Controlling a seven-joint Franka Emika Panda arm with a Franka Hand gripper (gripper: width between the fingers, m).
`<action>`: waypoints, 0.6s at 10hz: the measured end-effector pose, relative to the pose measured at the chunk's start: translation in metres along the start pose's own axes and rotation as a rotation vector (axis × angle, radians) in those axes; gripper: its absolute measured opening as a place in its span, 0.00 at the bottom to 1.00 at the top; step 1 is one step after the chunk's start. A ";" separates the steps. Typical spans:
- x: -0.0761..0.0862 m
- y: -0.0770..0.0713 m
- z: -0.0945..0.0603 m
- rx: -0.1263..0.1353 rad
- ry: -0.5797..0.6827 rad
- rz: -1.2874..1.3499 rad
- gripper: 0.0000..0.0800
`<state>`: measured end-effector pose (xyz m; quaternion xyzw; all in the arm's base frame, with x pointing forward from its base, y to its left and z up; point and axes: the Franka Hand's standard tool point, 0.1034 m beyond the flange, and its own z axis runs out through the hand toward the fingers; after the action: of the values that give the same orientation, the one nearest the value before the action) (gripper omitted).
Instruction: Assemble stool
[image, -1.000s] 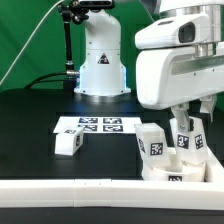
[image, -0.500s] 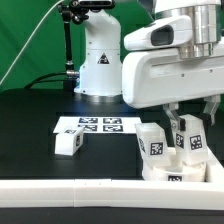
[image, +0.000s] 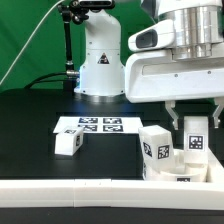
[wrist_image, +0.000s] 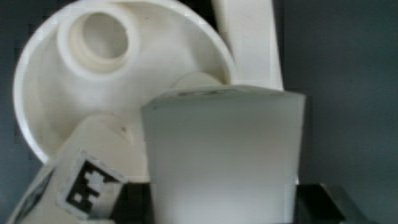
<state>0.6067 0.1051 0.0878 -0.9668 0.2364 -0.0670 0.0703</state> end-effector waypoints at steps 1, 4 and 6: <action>-0.001 -0.001 0.000 -0.004 -0.001 0.133 0.42; -0.002 -0.001 0.001 -0.003 -0.017 0.354 0.42; -0.002 -0.001 0.001 0.004 -0.023 0.477 0.42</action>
Offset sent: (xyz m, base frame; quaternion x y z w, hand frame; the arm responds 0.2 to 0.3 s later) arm 0.0000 0.0000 0.0000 0.0000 0.0000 0.1938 0.9810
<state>0.6055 0.1066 0.0869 -0.8841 0.4572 -0.0380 0.0886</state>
